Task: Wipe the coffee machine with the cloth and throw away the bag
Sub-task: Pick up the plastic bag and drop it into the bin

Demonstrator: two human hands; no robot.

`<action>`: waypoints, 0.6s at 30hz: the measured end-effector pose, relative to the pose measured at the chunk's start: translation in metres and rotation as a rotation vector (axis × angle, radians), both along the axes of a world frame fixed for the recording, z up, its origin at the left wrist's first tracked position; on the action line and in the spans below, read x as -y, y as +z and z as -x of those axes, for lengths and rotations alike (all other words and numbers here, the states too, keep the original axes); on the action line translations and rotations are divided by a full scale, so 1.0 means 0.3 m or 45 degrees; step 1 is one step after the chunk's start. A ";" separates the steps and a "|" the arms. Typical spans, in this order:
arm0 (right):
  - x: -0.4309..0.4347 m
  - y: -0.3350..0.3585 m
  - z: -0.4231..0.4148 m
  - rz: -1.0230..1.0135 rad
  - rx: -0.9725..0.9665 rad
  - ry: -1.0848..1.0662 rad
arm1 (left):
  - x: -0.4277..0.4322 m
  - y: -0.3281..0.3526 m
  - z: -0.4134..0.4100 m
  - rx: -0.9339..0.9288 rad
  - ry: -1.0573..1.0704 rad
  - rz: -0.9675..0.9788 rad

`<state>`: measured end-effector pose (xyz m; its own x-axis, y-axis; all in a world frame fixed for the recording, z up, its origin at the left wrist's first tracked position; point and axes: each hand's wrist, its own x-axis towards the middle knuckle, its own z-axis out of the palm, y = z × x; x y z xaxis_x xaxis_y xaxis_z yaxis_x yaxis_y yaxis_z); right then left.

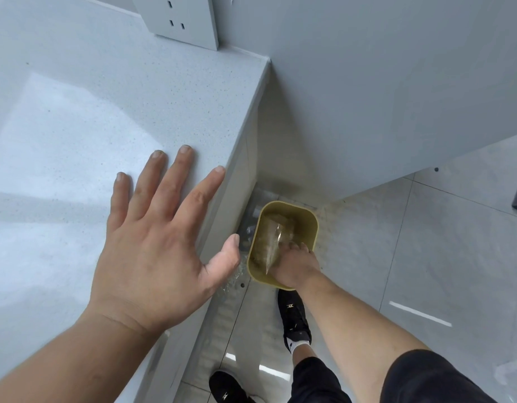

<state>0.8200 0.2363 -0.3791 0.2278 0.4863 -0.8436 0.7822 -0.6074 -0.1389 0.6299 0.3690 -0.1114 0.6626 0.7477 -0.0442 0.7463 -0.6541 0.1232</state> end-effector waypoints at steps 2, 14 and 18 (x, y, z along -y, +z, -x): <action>0.004 0.028 -0.007 -0.002 0.005 0.019 | 0.000 -0.002 0.001 -0.012 0.002 0.000; 0.036 0.396 -0.070 -0.217 0.066 0.058 | 0.005 0.004 -0.007 -0.076 0.018 0.040; 0.035 0.553 -0.073 -0.349 0.103 0.081 | 0.008 0.025 -0.008 -0.109 0.032 0.089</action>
